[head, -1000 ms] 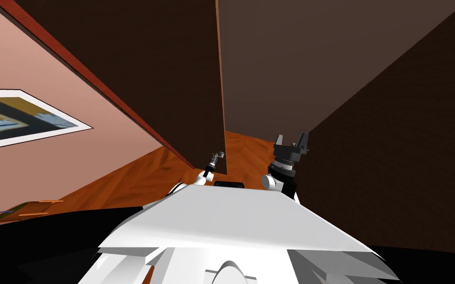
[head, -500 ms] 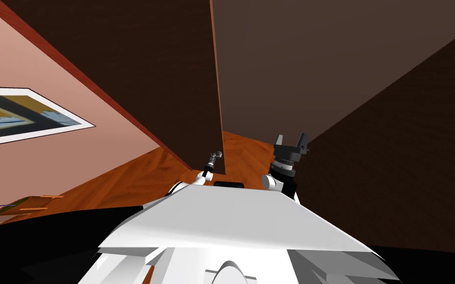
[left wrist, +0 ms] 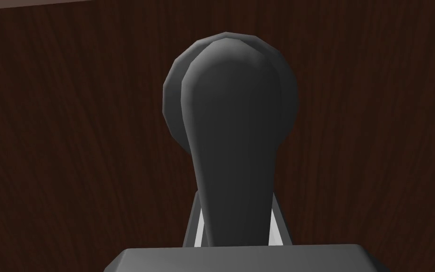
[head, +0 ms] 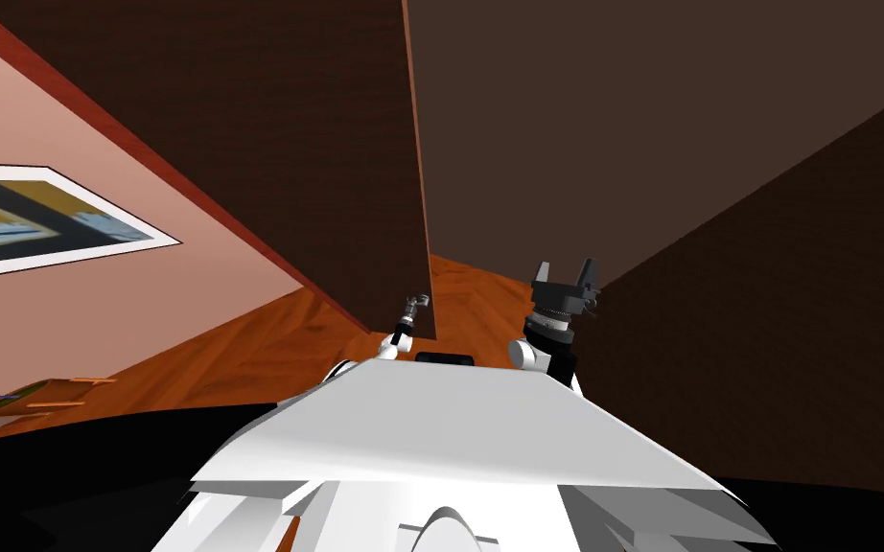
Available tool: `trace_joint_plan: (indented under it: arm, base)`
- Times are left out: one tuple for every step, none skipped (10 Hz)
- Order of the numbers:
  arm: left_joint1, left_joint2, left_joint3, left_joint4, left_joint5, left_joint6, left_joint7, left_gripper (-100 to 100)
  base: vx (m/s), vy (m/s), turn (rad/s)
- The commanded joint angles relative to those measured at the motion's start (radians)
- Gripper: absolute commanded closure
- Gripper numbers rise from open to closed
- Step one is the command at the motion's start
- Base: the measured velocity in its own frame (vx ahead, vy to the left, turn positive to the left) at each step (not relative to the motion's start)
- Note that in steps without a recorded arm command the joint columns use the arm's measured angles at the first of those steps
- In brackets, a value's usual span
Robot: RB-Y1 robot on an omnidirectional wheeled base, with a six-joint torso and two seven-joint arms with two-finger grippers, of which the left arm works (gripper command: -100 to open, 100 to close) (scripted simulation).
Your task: Push the door open
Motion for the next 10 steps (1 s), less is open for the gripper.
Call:
trace_joint_plan:
  arm:
    - [-0.025,0.006,0.013,0.030,0.007,-0.020,-0.001,100]
    - [-0.024,0.005,0.030,0.030,0.016,-0.020,-0.008,100]
    - [-0.024,0.003,0.040,0.031,0.021,-0.019,-0.013,100]
    - [-0.024,0.002,0.050,0.031,0.025,-0.019,-0.017,100]
    - [-0.023,0.000,0.061,0.031,0.031,-0.019,-0.022,100]
    - [-0.023,-0.001,0.067,0.032,0.034,-0.019,-0.025,100]
    - [-0.023,-0.003,0.076,0.032,0.038,-0.019,-0.028,100]
    - [-0.010,0.008,0.076,0.016,0.038,-0.011,-0.027,100]
    - [-0.009,0.013,0.090,0.014,0.047,-0.010,-0.032,100]
    - [-0.008,0.014,0.098,0.015,0.052,-0.011,-0.035,100]
  base:
    - [0.100,-0.100,0.069]
    - [0.147,-0.128,0.048]
    - [0.196,-0.137,0.083]
    - [0.153,-0.116,0.065]
    - [0.150,-0.106,0.061]
    - [0.148,-0.089,0.054]
    - [0.131,-0.094,0.045]
    - [0.059,-0.031,0.043]
    - [0.109,-0.034,0.045]
    - [0.185,-0.075,0.060]
